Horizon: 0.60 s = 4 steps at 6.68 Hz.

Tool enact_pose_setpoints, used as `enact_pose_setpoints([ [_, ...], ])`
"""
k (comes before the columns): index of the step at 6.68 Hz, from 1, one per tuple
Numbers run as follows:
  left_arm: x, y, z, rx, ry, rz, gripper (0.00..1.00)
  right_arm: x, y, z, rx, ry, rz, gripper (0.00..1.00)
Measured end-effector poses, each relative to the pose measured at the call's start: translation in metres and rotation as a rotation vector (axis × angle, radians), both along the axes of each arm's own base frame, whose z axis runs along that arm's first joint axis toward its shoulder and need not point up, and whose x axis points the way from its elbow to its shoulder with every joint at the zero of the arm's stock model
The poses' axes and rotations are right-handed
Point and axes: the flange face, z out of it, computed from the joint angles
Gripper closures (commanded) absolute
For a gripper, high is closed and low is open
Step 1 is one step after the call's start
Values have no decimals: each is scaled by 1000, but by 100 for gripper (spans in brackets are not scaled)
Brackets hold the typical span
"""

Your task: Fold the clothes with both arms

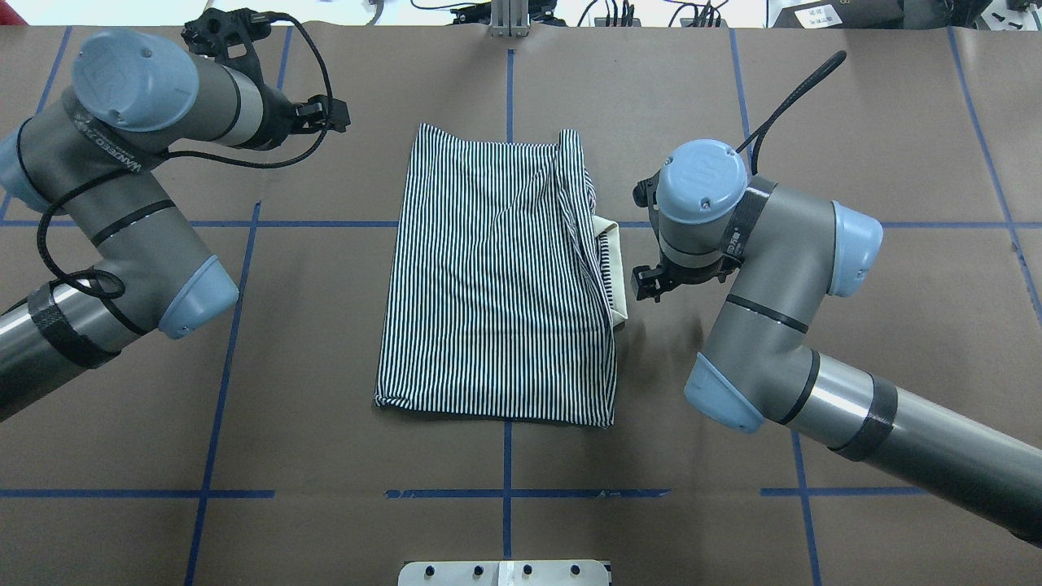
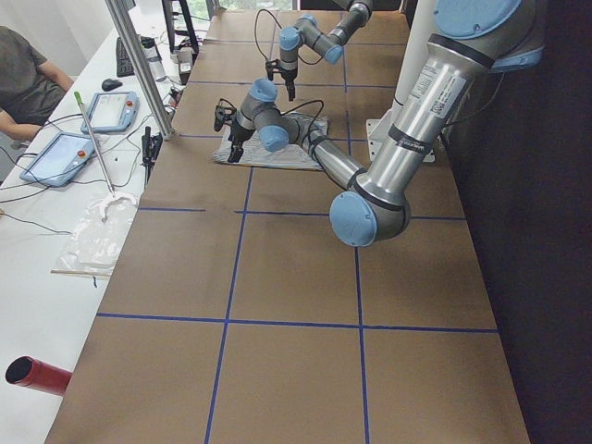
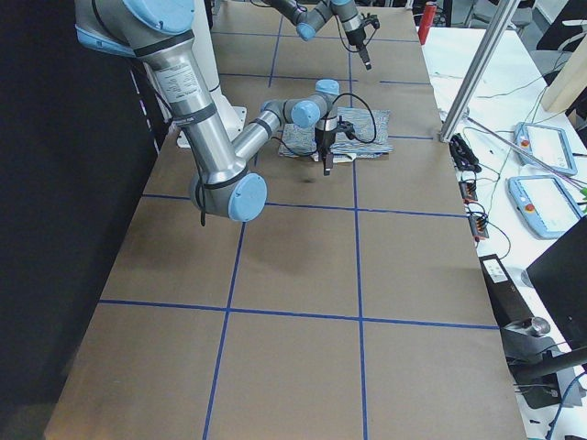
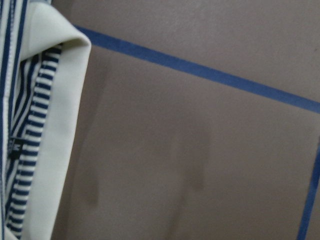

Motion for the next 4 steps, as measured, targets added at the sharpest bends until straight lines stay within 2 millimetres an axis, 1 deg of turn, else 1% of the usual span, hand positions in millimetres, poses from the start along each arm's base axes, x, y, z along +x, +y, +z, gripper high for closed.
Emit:
enact_pose_setpoints([
  [1,0,0,0,0,1,0,0,-4,-14,-19,5,-23,6,0],
  [2,0,0,-1,0,1,0,0,-26,-36,-48,9,-35,7,0],
  [3,-1,-1,-1,1,0,-1,0,-55,-57,-76,7,-33,5,0],
  [4,-2,-1,-1,-3,5,8,0,-84,-76,-95,-6,-13,1,0],
])
